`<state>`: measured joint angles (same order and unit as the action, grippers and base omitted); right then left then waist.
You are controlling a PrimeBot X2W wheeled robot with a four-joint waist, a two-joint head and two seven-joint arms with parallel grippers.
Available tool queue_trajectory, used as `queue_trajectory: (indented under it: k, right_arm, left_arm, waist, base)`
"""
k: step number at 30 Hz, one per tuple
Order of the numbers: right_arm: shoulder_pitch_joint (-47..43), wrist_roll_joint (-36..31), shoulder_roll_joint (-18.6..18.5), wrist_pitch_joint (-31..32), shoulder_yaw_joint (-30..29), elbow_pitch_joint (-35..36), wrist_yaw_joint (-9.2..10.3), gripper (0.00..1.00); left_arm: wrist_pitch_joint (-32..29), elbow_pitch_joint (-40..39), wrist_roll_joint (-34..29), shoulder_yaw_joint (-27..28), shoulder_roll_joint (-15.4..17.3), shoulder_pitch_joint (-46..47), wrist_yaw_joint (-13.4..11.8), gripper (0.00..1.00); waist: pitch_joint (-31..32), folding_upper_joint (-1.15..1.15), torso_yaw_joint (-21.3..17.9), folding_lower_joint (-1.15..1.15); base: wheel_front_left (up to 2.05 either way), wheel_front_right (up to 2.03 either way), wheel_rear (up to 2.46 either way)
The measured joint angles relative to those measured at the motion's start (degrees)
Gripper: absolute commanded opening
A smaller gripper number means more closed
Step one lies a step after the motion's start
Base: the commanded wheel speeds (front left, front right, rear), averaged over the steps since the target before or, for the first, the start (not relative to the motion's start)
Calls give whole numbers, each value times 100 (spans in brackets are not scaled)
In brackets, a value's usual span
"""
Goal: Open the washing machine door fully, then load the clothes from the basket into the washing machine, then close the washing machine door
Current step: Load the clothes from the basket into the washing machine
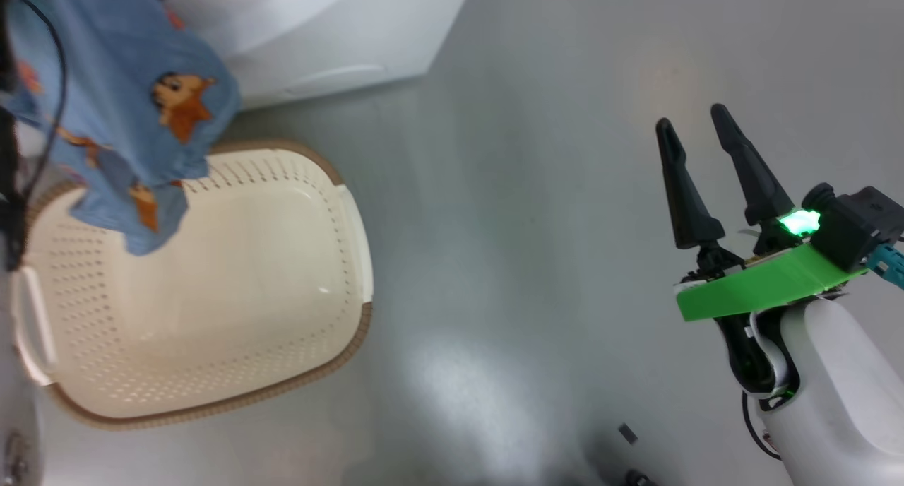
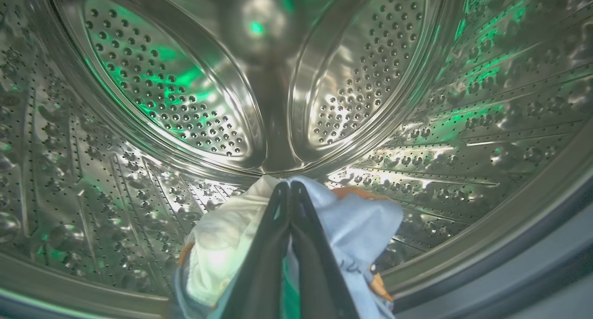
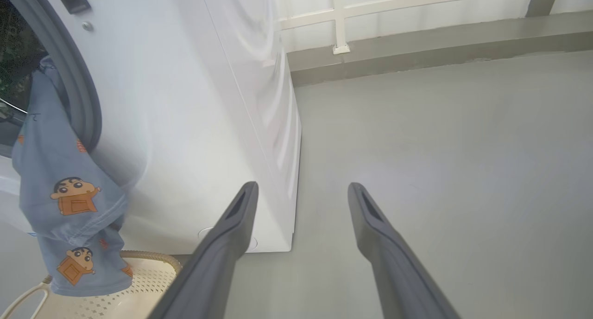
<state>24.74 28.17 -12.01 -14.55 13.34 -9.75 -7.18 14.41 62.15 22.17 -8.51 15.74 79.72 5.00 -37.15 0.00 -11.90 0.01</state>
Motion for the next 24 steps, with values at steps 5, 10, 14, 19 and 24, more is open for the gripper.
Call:
queue_trajectory:
  k: [5,10,14,19,24]
  right_arm:
    - [116,-1,146,0,85,40,0,100]
    - [181,-1,220,0,65,59,0,100]
    - [193,-2,287,0,64,53,0,100]
    - [296,-8,321,0,59,51,0,100]
    - [309,-9,350,0,98,-2,-5,100]
  left_arm:
    - [23,32,-111,10,172,420,-37,0]
    - [24,-592,-197,201,403,654,-53,0]
    - [30,-1414,-331,469,501,694,-51,0]
    - [31,-2342,-416,989,424,678,-49,0]
    - [47,-1690,-492,1111,259,325,-44,100]
  waist:
    - [-397,0,-189,0]
    - [-688,0,-373,0]
    - [-824,0,-489,0]
    - [-881,0,-533,-1]
    - [-776,0,-496,-1]
  base:
    - [0,0,0]
    - [0,0,0]
    - [0,0,0]
    - [0,0,0]
    - [0,0,0]
